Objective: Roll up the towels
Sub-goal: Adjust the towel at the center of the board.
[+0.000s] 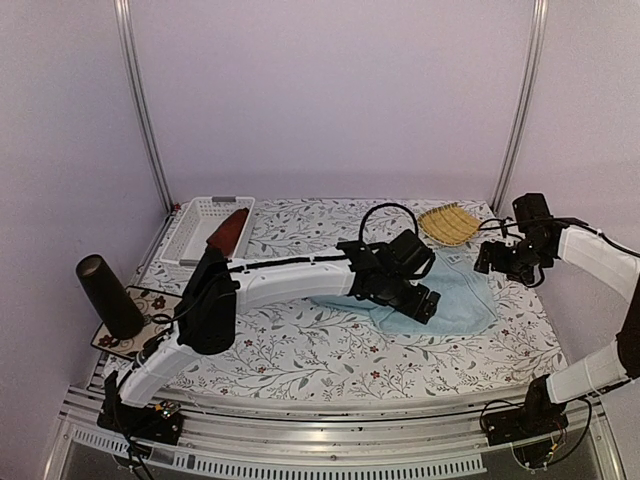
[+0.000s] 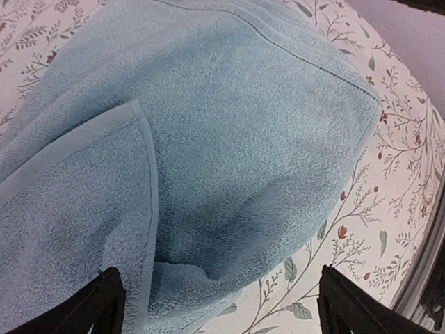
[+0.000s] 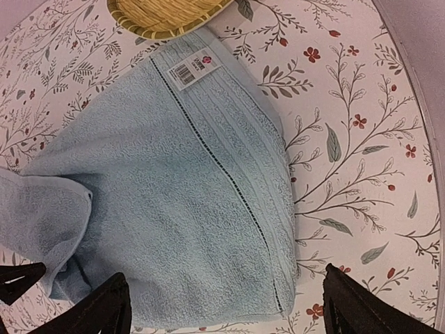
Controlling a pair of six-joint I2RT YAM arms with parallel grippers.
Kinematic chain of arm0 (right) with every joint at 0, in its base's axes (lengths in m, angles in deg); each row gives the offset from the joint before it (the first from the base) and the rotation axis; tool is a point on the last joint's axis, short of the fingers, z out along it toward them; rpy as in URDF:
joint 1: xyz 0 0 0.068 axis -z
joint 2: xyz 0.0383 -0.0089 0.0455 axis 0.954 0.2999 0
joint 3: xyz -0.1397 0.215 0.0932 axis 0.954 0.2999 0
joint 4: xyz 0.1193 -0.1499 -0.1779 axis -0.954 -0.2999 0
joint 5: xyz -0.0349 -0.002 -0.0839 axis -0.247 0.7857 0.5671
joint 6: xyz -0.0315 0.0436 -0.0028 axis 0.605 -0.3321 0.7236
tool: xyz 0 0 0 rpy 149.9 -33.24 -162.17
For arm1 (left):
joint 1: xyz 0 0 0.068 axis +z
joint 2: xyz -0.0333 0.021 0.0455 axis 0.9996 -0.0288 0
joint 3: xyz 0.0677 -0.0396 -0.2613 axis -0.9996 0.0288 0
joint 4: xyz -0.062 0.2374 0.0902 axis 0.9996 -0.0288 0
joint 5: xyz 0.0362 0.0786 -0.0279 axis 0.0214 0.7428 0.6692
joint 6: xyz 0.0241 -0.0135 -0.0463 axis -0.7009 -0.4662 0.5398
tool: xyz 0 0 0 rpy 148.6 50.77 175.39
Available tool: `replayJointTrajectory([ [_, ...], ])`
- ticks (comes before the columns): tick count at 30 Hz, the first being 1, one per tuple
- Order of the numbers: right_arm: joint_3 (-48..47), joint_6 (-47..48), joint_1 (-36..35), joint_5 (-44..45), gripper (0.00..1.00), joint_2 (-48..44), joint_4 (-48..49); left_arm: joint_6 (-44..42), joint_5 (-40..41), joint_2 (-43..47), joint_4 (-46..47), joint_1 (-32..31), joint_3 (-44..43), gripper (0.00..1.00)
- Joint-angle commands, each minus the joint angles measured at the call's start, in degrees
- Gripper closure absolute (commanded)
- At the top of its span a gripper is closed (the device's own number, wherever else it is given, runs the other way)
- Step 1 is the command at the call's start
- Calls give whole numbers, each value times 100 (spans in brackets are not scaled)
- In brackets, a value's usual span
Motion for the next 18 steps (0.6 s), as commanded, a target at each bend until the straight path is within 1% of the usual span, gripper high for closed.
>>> replayJointTrajectory([
  [1, 274, -141, 17, -308, 4, -345, 73, -314, 836, -185, -238, -222, -195, 4],
  [5, 482, -166, 12, -559, 4, -541, 101, -407, 1590, -248, -281, -315, -111, 8],
  [10, 590, -83, 13, -643, 4, -733, 85, -581, 2024, -221, -44, -321, -38, 15],
  [13, 624, -60, 15, -724, 4, -758, 99, -740, 2123, -185, 195, -323, -27, 17],
  [18, 683, -68, 16, -780, 4, -733, 153, -1035, 1872, -176, 633, -302, -38, 22],
])
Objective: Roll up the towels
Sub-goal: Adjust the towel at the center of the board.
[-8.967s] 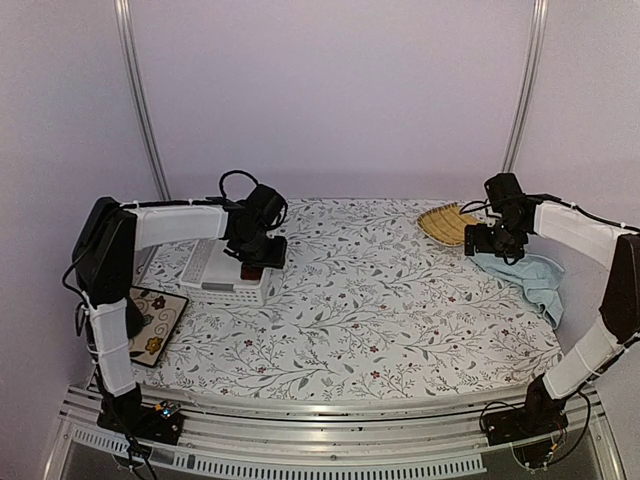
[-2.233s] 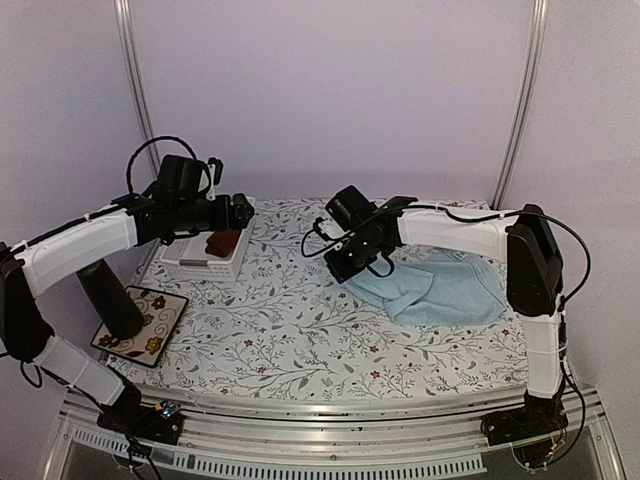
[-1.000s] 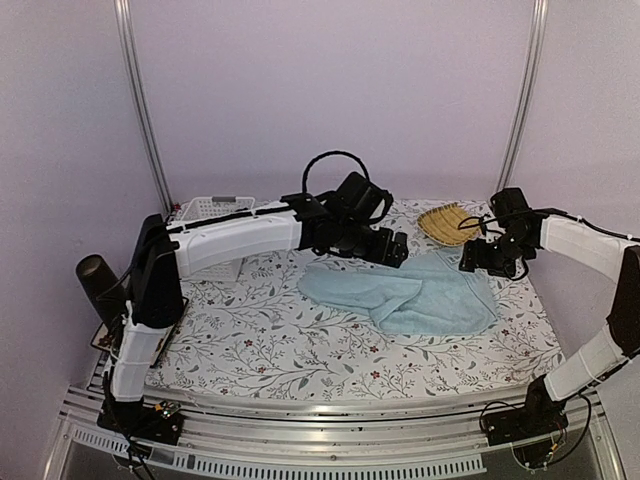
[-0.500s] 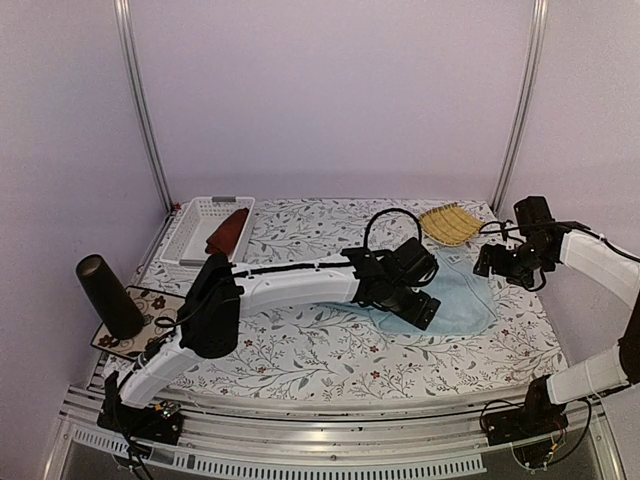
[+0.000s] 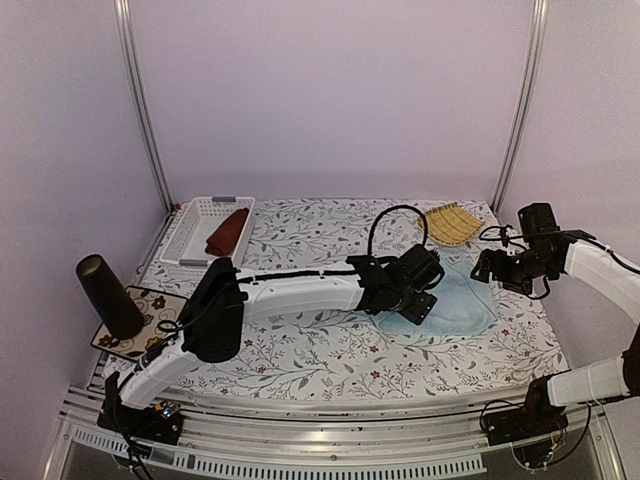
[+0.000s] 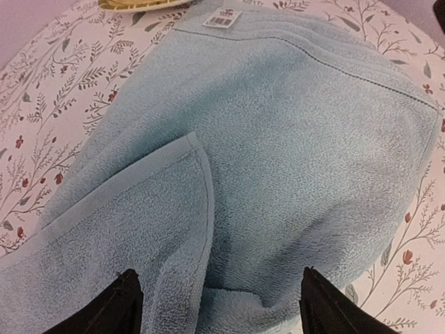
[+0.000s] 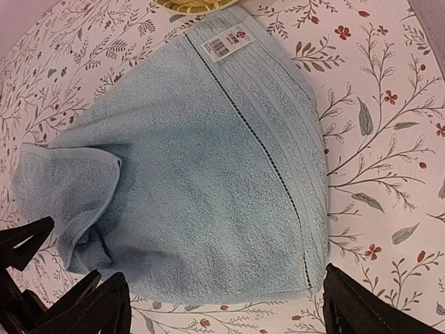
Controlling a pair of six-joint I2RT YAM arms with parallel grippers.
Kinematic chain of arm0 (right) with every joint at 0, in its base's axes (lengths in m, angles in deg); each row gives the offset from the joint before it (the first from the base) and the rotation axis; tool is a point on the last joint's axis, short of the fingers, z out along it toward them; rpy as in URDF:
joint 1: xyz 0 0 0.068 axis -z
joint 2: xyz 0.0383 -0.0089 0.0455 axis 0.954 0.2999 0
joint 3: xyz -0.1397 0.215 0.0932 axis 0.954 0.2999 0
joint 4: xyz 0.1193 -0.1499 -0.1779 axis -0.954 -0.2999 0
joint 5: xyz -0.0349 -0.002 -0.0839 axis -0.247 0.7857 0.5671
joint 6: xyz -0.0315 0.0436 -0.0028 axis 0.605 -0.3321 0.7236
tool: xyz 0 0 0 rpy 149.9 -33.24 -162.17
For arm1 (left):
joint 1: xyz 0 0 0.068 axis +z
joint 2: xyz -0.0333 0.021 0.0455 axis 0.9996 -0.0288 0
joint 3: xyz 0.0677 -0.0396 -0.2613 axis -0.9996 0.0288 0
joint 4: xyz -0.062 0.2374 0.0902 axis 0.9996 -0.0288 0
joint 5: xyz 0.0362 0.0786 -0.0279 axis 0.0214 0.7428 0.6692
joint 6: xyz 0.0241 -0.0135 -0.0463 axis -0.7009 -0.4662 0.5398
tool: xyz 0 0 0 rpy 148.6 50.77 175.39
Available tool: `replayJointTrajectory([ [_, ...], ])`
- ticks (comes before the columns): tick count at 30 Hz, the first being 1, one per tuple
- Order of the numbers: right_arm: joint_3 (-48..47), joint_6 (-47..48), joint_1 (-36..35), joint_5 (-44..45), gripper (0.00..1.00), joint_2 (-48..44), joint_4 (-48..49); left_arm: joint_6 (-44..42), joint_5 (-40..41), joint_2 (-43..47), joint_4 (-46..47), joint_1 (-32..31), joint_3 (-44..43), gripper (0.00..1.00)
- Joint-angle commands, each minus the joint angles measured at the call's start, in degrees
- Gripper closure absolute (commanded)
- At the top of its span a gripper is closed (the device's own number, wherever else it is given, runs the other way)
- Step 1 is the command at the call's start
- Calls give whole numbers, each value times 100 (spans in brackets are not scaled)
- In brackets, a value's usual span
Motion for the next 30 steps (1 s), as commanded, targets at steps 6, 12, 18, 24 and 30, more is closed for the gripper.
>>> replayJointTrajectory([
  [6, 145, 4, 17, -176, 4, -81, 115, -303, -47, -204, 200, 160, -89, 29],
  [12, 220, 2, 12, -308, 1, -72, 145, -372, 42, -303, 217, 262, 5, 37],
  [18, 331, 58, 15, -320, 0, -107, 157, -445, 1, -340, 461, 297, -34, 60],
  [24, 253, 90, 12, -306, 1, -126, 130, -445, -90, -352, 402, 314, -13, 81],
  [30, 207, 85, 10, -379, 1, -55, 159, -428, -208, -321, 325, 337, 24, 100],
])
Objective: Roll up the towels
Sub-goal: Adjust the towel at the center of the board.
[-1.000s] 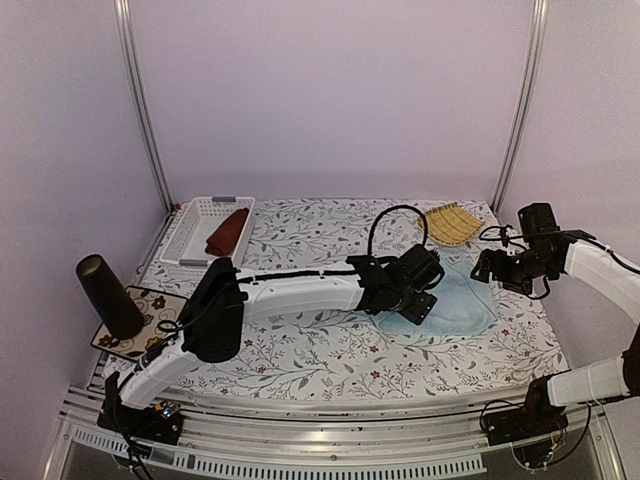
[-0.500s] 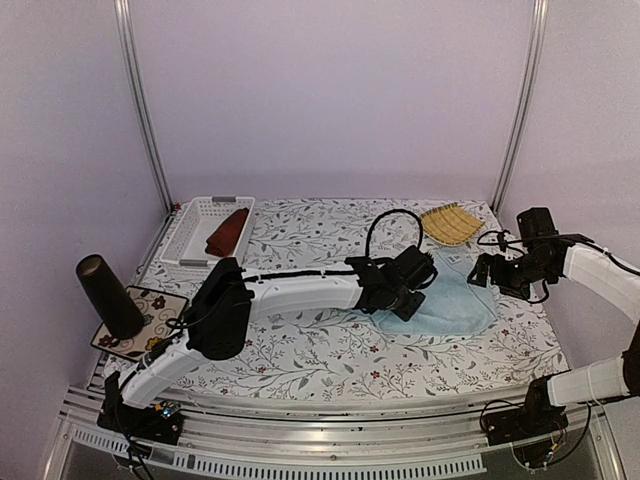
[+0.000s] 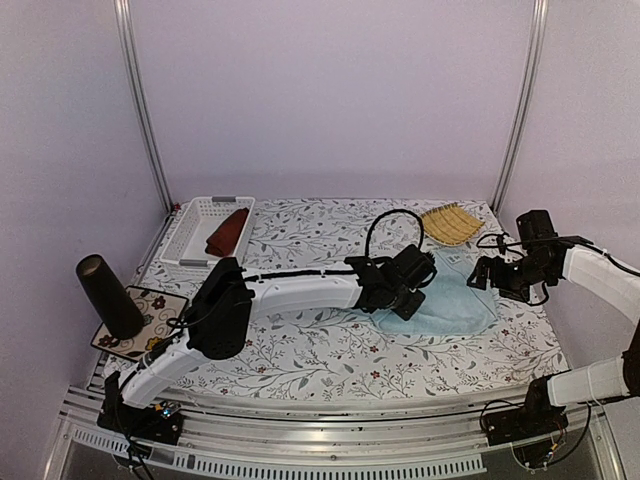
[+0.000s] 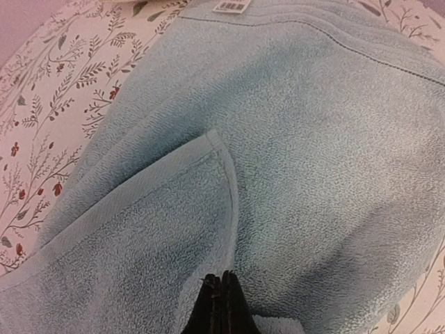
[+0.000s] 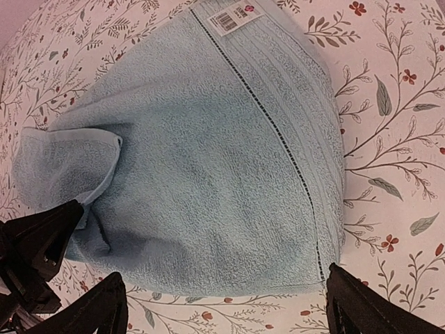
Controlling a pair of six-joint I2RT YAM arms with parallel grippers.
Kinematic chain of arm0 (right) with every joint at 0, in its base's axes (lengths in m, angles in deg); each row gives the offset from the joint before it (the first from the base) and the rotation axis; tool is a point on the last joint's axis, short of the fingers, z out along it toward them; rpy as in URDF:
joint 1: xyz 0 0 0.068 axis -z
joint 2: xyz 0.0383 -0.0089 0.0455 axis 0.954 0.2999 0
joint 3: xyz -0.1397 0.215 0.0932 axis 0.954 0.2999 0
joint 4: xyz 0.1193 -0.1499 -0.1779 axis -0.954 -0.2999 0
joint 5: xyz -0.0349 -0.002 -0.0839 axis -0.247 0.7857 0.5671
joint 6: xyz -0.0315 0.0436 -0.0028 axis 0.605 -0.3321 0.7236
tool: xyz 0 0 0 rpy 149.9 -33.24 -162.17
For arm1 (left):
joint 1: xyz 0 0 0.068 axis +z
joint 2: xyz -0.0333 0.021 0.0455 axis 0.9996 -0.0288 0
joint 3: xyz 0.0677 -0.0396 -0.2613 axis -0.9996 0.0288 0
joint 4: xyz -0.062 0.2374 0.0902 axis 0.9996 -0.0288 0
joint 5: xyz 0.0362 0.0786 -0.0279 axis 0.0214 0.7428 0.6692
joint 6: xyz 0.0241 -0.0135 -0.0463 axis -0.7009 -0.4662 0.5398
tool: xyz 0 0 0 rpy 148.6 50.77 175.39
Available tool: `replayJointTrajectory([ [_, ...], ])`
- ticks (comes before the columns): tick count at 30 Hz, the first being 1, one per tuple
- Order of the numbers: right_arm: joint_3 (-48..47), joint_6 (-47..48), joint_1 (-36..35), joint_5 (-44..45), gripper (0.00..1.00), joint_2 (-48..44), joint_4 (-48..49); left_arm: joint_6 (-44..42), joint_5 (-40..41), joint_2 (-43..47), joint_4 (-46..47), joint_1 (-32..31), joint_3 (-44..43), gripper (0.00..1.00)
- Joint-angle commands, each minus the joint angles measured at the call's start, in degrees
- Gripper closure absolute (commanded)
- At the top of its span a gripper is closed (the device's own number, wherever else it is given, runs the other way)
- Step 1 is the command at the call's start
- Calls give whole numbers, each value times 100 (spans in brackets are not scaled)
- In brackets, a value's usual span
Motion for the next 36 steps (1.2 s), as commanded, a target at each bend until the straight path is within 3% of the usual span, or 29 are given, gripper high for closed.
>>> replayJointTrajectory([
  [1, -99, 44, 14, -111, 1, -48, 74, 23, -120, -59, -17, 92, 25, 100],
  [7, -171, 48, 19, -131, 1, 7, 61, 472, -196, 208, -106, 193, 154, 100],
  [15, -256, 26, 3, -173, 1, 107, 97, 1277, 267, 1357, -31, 302, 750, 100],
  [22, -331, 33, 8, -225, 1, 260, 76, 2447, 832, 2698, -150, 271, 2561, 100],
  [29, -499, 9, 7, -56, 1, 401, -195, 4321, 1144, 4170, -946, 76, 4400, 100],
  [36, -443, -157, 8, -104, 0, 596, -192, 5292, 1181, 4792, -1743, -145, 5203, 100],
])
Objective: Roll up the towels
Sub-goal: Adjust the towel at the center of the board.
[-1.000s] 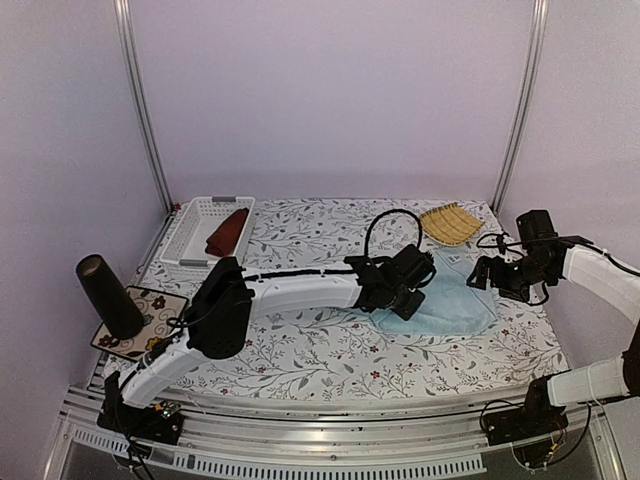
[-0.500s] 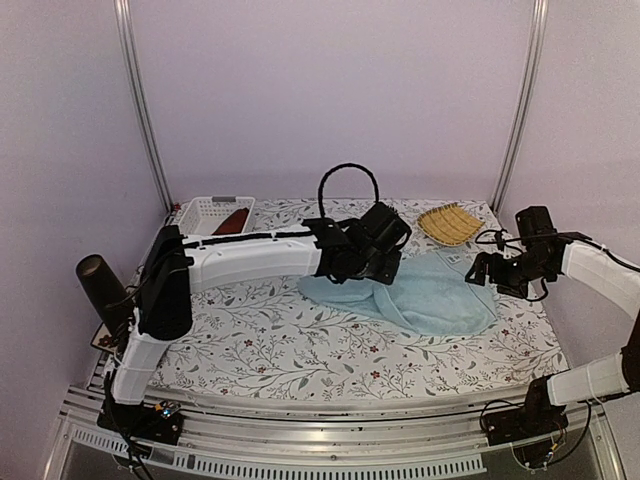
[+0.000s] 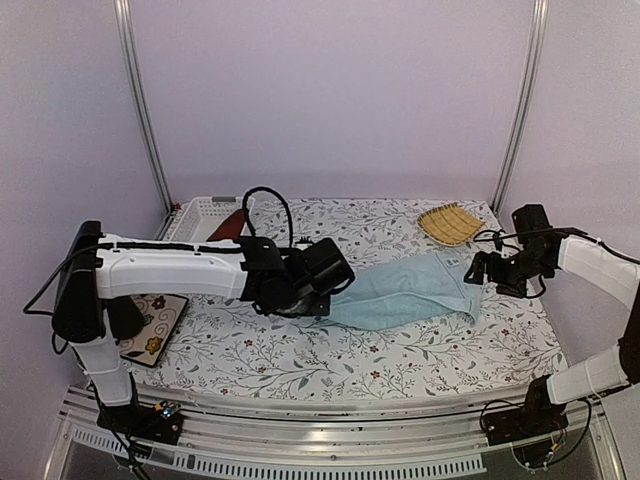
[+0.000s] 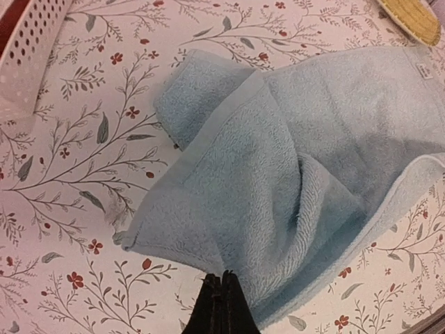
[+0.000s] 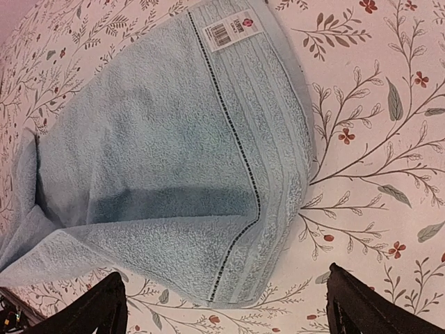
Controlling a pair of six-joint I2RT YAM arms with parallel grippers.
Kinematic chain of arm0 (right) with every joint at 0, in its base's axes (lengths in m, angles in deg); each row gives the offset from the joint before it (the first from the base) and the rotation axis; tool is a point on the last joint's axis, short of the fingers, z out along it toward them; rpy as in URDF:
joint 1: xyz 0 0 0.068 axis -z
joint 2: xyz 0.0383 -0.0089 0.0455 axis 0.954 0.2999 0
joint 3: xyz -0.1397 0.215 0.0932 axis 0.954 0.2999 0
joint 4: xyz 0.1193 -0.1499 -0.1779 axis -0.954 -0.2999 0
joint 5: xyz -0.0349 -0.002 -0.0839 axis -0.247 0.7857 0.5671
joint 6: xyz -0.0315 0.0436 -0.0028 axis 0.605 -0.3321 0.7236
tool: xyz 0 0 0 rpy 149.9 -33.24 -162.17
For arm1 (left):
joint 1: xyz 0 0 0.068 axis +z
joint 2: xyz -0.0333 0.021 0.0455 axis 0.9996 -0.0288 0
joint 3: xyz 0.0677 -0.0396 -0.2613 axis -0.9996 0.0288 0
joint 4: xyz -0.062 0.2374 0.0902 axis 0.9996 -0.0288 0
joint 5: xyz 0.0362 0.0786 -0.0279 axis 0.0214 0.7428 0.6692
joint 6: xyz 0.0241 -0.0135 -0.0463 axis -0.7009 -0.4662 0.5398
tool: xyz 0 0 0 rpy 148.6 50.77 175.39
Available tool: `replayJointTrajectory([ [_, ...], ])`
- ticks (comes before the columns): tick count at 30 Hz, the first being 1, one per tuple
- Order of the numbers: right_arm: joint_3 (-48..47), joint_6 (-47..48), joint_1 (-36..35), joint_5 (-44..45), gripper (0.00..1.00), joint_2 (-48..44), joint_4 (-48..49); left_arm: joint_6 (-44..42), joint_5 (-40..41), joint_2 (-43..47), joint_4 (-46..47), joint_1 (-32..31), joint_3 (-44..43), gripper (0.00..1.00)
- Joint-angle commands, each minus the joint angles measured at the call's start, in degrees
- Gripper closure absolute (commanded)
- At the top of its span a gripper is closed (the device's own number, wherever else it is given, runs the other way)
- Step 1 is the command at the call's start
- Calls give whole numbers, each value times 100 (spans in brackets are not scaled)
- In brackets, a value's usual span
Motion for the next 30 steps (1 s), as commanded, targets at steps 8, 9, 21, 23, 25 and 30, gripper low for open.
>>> replayJointTrajectory([
  [8, 152, -260, 8, -555, 0, 268, 40, 1410, 163, 546, -1306, -188, 726, 100],
  [9, 214, -330, 5, -685, 0, 273, 75, 1415, 157, 579, -1304, -195, 812, 100],
  [21, 949, -1076, -666, -1068, 7, 343, 513, 1067, -306, 878, -721, -160, 1499, 83],
  [23, 1057, -1163, -809, -1041, 9, 303, 513, 941, -416, 962, -528, -154, 1609, 67],
  [25, 1201, -1250, -897, -1033, 10, 235, 533, 915, -477, 1050, -445, -143, 1693, 56],
  [30, 1474, -1515, -1197, -1043, 17, 91, 605, 863, -483, 1350, -398, -73, 1952, 45],
])
